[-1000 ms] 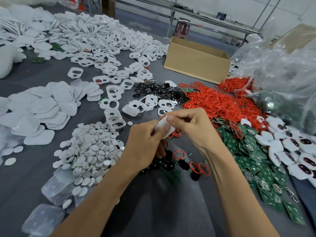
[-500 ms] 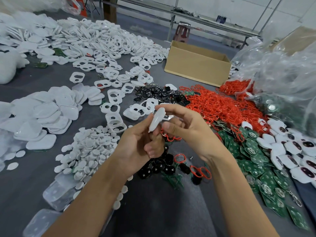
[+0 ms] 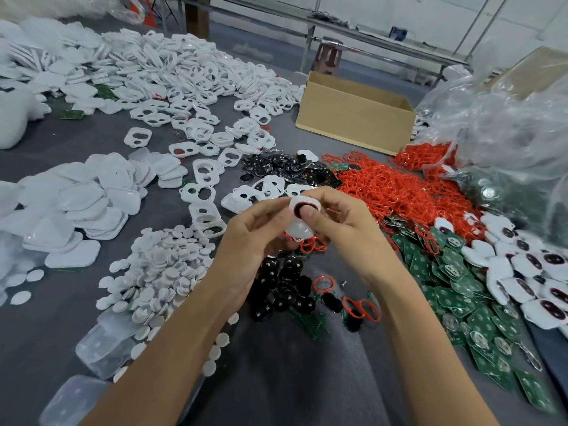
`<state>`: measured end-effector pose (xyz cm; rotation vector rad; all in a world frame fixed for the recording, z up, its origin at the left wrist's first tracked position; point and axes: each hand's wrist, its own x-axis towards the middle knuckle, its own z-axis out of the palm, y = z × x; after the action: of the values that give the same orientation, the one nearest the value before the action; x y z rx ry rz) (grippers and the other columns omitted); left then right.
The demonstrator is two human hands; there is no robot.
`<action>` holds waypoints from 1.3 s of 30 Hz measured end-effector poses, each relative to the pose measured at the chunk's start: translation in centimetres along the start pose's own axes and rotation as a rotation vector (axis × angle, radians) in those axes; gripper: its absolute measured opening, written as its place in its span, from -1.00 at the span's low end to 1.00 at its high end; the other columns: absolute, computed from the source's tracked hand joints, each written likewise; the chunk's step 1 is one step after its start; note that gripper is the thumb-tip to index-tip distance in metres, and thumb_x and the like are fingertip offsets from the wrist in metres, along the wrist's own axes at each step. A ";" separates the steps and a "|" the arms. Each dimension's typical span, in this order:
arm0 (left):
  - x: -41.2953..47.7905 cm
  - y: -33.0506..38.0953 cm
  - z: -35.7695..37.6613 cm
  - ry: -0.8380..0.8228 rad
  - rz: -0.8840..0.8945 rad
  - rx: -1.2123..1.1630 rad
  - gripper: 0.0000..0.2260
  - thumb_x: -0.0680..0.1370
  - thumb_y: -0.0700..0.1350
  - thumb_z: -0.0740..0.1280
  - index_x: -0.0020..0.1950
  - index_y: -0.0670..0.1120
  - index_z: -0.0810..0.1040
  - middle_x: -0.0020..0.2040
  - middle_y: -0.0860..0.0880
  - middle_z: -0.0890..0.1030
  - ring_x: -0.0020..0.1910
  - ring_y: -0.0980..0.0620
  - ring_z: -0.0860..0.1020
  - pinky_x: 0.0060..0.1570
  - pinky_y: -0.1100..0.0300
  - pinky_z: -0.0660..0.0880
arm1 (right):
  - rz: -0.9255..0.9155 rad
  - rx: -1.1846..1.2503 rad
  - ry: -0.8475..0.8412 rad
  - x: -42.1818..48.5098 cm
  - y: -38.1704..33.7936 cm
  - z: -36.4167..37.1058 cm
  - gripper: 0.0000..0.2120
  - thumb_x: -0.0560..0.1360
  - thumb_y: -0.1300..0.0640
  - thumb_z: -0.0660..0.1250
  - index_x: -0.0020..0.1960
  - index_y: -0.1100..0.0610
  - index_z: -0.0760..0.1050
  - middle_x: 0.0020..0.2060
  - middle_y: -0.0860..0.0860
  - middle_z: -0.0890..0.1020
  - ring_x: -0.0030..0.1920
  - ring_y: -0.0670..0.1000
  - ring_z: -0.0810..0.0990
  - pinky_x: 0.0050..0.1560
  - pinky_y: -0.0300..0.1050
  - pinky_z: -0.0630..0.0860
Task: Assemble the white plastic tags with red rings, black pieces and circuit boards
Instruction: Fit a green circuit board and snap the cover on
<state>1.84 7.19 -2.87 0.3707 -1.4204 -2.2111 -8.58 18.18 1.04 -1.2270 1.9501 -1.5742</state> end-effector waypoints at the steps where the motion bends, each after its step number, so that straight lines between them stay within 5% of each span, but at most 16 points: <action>1: 0.0 -0.1 -0.1 0.021 0.014 0.044 -0.75 0.45 -0.17 0.40 0.12 -0.10 0.63 -0.07 -0.10 0.67 -0.21 0.04 0.63 -0.18 0.22 0.59 | 0.012 -0.025 0.006 0.0 0.1 0.1 -0.90 0.56 0.26 0.30 0.03 0.22 0.58 -0.26 -0.09 0.56 -0.32 -0.14 0.42 -0.27 -0.28 0.34; 4: -0.2 -0.2 -0.1 0.046 0.049 0.071 -0.76 0.53 -0.34 0.35 0.13 -0.10 0.63 -0.05 -0.07 0.71 -0.15 0.03 0.67 -0.12 0.21 0.61 | 0.068 0.041 0.001 0.0 0.0 0.3 -0.79 0.54 0.32 0.31 0.16 0.20 0.55 -0.19 -0.04 0.62 -0.25 -0.12 0.50 -0.21 -0.29 0.43; 10: -0.2 -0.2 0.1 0.128 0.063 0.109 -0.76 0.48 -0.35 0.41 -0.01 -0.02 0.66 -0.14 -0.02 0.73 -0.13 0.01 0.70 -0.11 0.20 0.64 | 0.172 0.041 -0.038 -0.2 0.1 0.5 -0.70 0.48 0.40 0.35 0.18 0.21 0.56 -0.11 0.21 0.67 -0.32 0.04 0.49 -0.28 -0.16 0.45; 14: -0.3 0.0 0.1 0.115 0.076 0.131 -0.77 0.48 -0.34 0.43 -0.01 -0.03 0.68 -0.14 -0.05 0.73 -0.12 -0.02 0.70 -0.13 0.17 0.64 | 0.221 0.062 -0.039 0.0 0.2 0.6 -0.82 0.47 0.39 0.34 0.03 0.23 0.59 -0.35 -0.02 0.63 -0.38 -0.11 0.54 -0.35 -0.27 0.45; 19: -0.4 -0.1 0.0 0.111 0.070 0.191 -0.77 0.46 -0.31 0.45 0.05 -0.05 0.69 -0.11 -0.10 0.72 -0.06 -0.12 0.69 0.01 -0.02 0.62 | 0.208 0.105 -0.033 0.0 0.3 0.5 -0.82 0.44 0.48 0.31 -0.09 0.24 0.57 -0.47 -0.06 0.58 -0.47 -0.11 0.47 -0.43 -0.29 0.41; 25: -0.4 0.1 -0.2 0.114 0.128 0.225 -0.75 0.46 -0.32 0.45 0.04 -0.03 0.70 -0.16 -0.05 0.72 -0.15 -0.03 0.70 -0.08 0.06 0.65 | 0.189 0.123 -0.070 -0.2 0.1 0.6 -0.81 0.48 0.42 0.33 0.09 0.36 0.54 -0.32 0.04 0.59 -0.37 -0.11 0.53 -0.34 -0.27 0.47; 39: -0.2 0.1 0.1 0.178 0.113 0.109 -0.72 0.47 -0.38 0.41 -0.20 0.02 0.68 -0.29 0.00 0.71 -0.33 0.09 0.67 -0.32 0.30 0.59 | 0.209 0.142 0.049 -0.3 0.4 0.7 -0.87 0.51 0.39 0.31 0.03 0.39 0.58 -0.29 0.18 0.63 -0.42 -0.05 0.58 -0.33 -0.25 0.55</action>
<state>2.02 7.38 -2.75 0.4983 -1.4323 -1.9643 -8.07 17.98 0.35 -0.9055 1.8901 -1.6157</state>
